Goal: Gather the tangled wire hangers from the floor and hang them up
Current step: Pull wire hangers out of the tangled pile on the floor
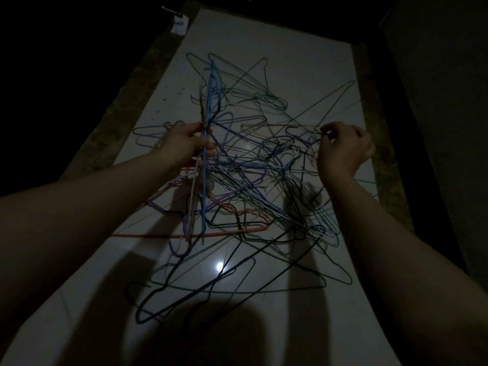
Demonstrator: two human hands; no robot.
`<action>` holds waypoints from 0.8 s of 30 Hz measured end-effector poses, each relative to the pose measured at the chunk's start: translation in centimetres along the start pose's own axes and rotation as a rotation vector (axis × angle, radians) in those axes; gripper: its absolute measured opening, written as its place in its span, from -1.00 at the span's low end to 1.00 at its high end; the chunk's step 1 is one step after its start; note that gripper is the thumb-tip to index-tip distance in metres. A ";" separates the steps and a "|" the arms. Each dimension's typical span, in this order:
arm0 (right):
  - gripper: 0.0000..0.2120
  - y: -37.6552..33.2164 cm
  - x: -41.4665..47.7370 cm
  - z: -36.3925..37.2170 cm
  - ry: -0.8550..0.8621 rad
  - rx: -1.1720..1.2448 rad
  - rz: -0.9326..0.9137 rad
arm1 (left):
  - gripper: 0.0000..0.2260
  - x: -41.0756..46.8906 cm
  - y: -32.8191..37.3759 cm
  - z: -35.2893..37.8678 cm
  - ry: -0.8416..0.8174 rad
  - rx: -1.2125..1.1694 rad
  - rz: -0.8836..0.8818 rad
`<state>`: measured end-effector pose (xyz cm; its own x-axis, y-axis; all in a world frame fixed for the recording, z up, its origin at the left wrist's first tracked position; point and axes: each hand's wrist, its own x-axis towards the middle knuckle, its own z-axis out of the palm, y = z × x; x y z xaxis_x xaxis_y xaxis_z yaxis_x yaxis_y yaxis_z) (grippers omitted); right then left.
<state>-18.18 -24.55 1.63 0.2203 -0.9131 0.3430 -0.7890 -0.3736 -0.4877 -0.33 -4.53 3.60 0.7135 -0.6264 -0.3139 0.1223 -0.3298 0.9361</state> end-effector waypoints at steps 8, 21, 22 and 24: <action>-0.75 -0.2 0.6 -0.7 0.028 -0.069 -0.072 | -0.82 0.2 -0.2 0.1 -0.019 0.017 -0.020; -0.46 -1.3 -2.1 2.4 -0.130 0.277 -0.105 | -0.73 0.6 -1.0 0.3 -0.011 0.011 -0.046; -0.41 -1.8 -2.0 2.2 -0.131 0.365 -0.068 | -0.73 0.7 -1.1 0.4 -0.014 0.021 -0.051; -0.32 -2.5 -1.7 1.8 -0.120 0.497 0.003 | -0.72 0.8 -1.2 0.6 -0.021 0.033 -0.057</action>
<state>-15.53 -22.40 0.79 0.3059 -0.9157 0.2606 -0.4281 -0.3768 -0.8214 -0.30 -5.07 2.08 0.6913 -0.6206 -0.3701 0.1395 -0.3879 0.9111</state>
